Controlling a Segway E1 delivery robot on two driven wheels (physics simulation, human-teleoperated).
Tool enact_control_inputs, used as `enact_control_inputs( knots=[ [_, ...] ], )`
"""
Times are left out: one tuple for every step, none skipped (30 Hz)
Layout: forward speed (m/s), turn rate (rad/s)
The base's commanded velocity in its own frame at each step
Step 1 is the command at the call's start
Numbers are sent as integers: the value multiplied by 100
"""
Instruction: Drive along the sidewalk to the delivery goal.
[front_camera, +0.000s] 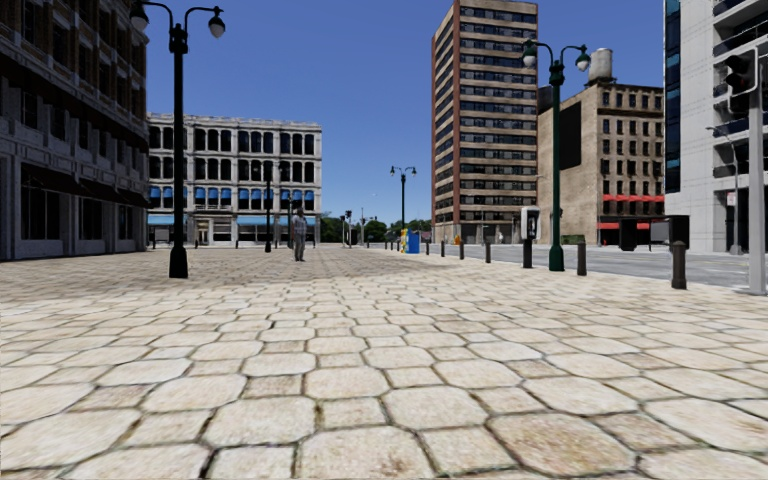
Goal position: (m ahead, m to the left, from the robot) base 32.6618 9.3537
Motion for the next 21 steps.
enact_control_inputs(
  knots=[
    [200,27],
    [200,7],
    [200,0],
    [200,0],
    [200,0],
    [200,0],
    [200,0],
    [200,0],
    [200,0],
    [200,0],
    [200,0],
    [200,0],
    [200,0],
    [200,0],
    [200,0],
    [200,0],
    [200,0],
    [200,0],
    [200,0],
    [200,0],
    [200,0]
  ],
)
